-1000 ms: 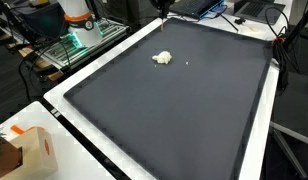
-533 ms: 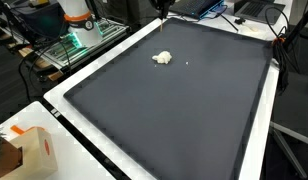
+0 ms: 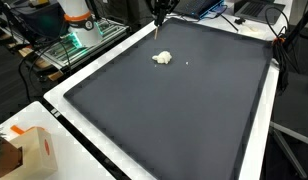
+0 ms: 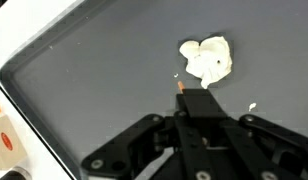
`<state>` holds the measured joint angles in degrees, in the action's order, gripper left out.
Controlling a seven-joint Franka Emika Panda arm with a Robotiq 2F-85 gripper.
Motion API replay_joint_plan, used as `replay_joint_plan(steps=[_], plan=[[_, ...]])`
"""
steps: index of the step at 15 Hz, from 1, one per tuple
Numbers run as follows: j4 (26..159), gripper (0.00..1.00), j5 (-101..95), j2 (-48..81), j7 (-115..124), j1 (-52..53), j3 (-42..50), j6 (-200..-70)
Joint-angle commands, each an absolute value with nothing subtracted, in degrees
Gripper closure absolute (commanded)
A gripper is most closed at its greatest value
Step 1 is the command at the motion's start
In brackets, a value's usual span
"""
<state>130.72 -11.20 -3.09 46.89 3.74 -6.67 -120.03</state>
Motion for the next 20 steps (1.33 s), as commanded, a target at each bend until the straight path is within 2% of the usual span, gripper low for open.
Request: replay_joint_plan(steps=[1, 20], plan=[[128.9, 0.97, -16.3, -0.5, 53.6, 4.3, -7.1, -116.3], [122.2, 0.97, -29.4, 12.2, 74.4, 8.4, -4.7, -109.0]])
